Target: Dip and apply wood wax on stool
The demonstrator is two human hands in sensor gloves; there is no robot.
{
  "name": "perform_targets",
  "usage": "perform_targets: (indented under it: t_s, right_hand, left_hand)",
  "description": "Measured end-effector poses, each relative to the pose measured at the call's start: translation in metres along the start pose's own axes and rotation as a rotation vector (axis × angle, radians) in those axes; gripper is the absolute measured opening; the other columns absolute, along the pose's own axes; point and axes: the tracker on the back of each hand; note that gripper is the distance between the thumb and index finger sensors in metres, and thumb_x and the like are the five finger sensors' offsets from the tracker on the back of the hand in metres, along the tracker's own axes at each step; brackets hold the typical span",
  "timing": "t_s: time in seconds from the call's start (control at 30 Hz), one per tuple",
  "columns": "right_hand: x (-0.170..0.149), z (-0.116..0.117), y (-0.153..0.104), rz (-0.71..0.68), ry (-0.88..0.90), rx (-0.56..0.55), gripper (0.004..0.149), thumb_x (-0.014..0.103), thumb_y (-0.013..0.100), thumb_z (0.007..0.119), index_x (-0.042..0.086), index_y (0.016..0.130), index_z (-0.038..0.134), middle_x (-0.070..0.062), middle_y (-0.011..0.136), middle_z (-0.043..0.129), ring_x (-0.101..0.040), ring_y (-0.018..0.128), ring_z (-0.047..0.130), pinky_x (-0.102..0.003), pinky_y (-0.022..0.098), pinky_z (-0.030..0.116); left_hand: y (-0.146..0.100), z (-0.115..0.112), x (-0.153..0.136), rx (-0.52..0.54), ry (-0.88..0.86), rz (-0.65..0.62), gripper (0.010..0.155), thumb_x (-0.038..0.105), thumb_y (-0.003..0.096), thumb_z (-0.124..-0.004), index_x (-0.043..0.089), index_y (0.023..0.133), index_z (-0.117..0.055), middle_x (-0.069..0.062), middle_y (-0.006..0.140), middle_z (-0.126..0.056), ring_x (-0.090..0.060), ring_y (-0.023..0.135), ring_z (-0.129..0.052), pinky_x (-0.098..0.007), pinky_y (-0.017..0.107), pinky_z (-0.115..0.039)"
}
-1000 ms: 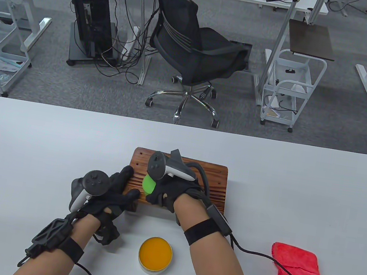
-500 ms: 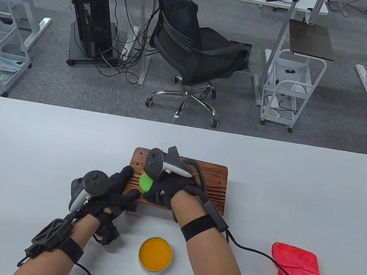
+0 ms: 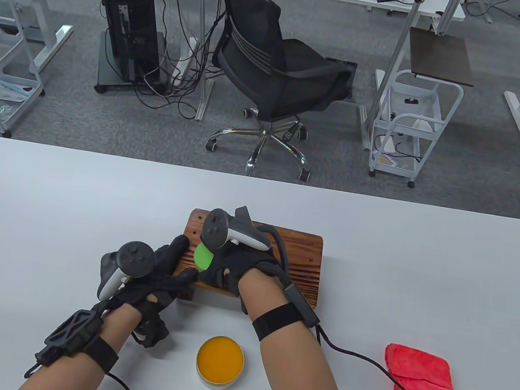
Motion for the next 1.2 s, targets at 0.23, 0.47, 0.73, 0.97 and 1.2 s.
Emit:
perform_targets:
  t_s: [0.23, 0.47, 0.73, 0.97, 1.2]
  right_hand:
    - [-0.004, 0.0, -0.009, 0.008, -0.01, -0.061, 0.097, 0.066, 0.042, 0.09, 0.03, 0.118, 0.044, -0.016, 0.117, 0.037, -0.05, 0.094, 0.06, -0.065, 0.064, 0.067]
    - [-0.015, 0.004, -0.038, 0.004, 0.0, -0.1, 0.097, 0.067, 0.042, 0.089, 0.028, 0.118, 0.042, -0.017, 0.117, 0.039, -0.051, 0.094, 0.061, -0.065, 0.064, 0.067]
    - [-0.04, 0.011, -0.089, 0.003, 0.083, -0.17, 0.098, 0.067, 0.043, 0.088, 0.027, 0.119, 0.041, -0.018, 0.117, 0.039, -0.051, 0.094, 0.062, -0.066, 0.063, 0.067]
    - [-0.049, 0.019, -0.128, -0.006, 0.085, -0.184, 0.098, 0.068, 0.043, 0.087, 0.026, 0.119, 0.041, -0.018, 0.117, 0.039, -0.051, 0.093, 0.062, -0.066, 0.063, 0.068]
    - [-0.045, 0.032, -0.156, -0.046, 0.067, -0.176, 0.098, 0.069, 0.043, 0.087, 0.026, 0.119, 0.042, -0.018, 0.116, 0.04, -0.051, 0.093, 0.063, -0.065, 0.063, 0.069]
  left_hand:
    - [0.0, 0.001, 0.0, -0.001, 0.0, 0.001, 0.096, 0.08, 0.0441, -0.068, 0.046, 0.116, -0.015, -0.024, 0.124, -0.026, -0.061, 0.106, -0.02, -0.087, 0.062, -0.018]
    - [0.0, 0.005, 0.0, -0.017, -0.006, 0.007, 0.092, 0.077, 0.0452, -0.07, 0.048, 0.116, -0.019, -0.025, 0.124, -0.024, -0.062, 0.105, -0.02, -0.086, 0.062, -0.02]
    - [-0.027, 0.026, 0.019, 0.074, 0.083, -0.013, 0.096, 0.075, 0.0456, -0.071, 0.043, 0.115, -0.013, -0.027, 0.122, -0.019, -0.061, 0.104, -0.025, -0.086, 0.061, -0.02]
    - [-0.063, 0.035, 0.037, 0.093, 0.15, -0.079, 0.097, 0.075, 0.0451, -0.073, 0.041, 0.116, -0.017, -0.028, 0.121, -0.023, -0.06, 0.103, -0.03, -0.085, 0.062, -0.022]
    - [-0.086, 0.013, 0.04, 0.024, 0.223, -0.096, 0.096, 0.074, 0.0453, -0.074, 0.041, 0.117, -0.018, -0.028, 0.12, -0.028, -0.06, 0.102, -0.034, -0.085, 0.062, -0.023]
Point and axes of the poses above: the tracker on the back of each hand, its own x axis roughly to the thumb side, its own y axis roughly from the wrist to the fingertips, z = x × y
